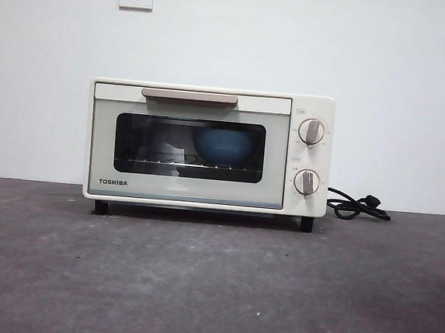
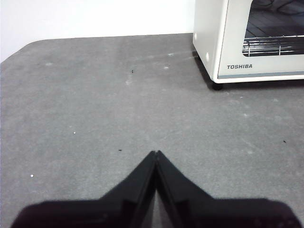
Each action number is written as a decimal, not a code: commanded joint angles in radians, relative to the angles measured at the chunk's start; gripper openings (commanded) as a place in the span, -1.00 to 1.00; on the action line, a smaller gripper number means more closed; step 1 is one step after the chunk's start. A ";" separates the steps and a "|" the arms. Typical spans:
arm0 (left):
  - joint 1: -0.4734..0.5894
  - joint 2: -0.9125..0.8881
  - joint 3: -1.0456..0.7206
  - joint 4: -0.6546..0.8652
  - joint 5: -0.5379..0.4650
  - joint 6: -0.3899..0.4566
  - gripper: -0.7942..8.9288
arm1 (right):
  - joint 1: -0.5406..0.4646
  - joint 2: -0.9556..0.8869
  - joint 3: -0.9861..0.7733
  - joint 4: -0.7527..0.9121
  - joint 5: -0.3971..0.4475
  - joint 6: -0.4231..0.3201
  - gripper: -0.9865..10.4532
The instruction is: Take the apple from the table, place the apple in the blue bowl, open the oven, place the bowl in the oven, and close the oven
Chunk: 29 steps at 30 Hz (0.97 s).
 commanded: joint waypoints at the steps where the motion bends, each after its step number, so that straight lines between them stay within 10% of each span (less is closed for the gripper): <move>1: 0.000 0.002 -0.010 0.008 0.004 -0.011 -0.84 | 0.001 -0.003 -0.011 -0.018 0.000 -0.004 -0.83; 29: 0.000 0.010 -0.010 0.008 0.004 -0.011 -0.84 | 0.033 -0.002 -0.011 -0.027 0.006 -0.037 -0.83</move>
